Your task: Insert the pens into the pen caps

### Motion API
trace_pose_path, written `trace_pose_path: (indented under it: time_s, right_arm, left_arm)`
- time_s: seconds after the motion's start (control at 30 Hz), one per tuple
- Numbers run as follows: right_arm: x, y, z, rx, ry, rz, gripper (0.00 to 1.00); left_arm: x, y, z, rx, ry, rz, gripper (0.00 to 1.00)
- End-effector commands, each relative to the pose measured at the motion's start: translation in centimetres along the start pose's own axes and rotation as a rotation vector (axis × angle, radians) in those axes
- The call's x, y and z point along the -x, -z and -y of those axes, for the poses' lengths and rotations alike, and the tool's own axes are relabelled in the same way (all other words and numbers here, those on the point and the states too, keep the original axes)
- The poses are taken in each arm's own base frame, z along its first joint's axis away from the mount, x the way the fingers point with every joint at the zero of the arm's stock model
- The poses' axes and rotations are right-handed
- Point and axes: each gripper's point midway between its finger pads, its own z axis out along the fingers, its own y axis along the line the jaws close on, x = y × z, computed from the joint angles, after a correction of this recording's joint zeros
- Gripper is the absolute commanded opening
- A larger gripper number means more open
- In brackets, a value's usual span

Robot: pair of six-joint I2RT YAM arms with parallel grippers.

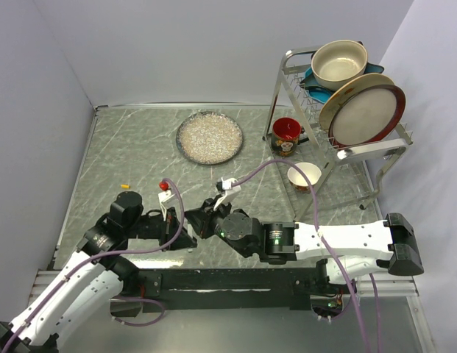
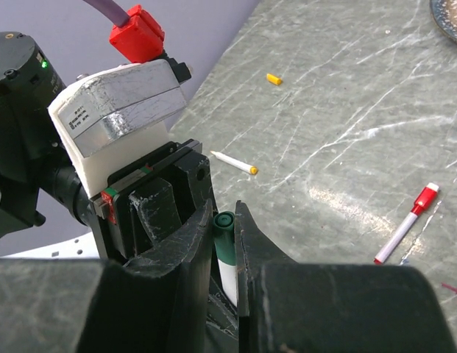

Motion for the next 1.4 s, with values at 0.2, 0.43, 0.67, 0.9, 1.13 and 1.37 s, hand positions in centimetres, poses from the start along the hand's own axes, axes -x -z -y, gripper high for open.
trace_pose_path:
  time_s: [0.2,0.43,0.67,0.9,1.13,1.37]
  right_arm:
    - [-13.5,7.9,-0.6,0.130,0.061,-0.528,0.00]
    - [-2.6,7.0,-0.7,0.015,0.054,-0.208,0.38]
    - [2.0,8.9,0.4,-0.012,0.107,-0.124,0.55]
    - [1.4,10.5,-0.2,0.108,0.116,-0.164,0.70]
    - [0.7,11.0,1.3,0.108,0.101,-0.156,0.82]
    - [-0.6,11.5,3.5,0.076,0.082,-0.165,0.83]
  left_arm:
    - [14.4,2.7,0.7,0.125,-0.277,0.510,0.01]
    - [13.3,2.0,0.7,0.085,-0.224,0.449,0.01]
    - [11.8,2.2,-0.9,0.170,-0.161,0.413,0.01]
    - [10.2,0.6,-6.6,0.349,0.077,0.322,0.01]
    - [6.8,-5.0,-10.4,0.429,0.253,0.224,0.01]
    - [2.4,-11.4,-13.8,0.541,0.358,0.045,0.01]
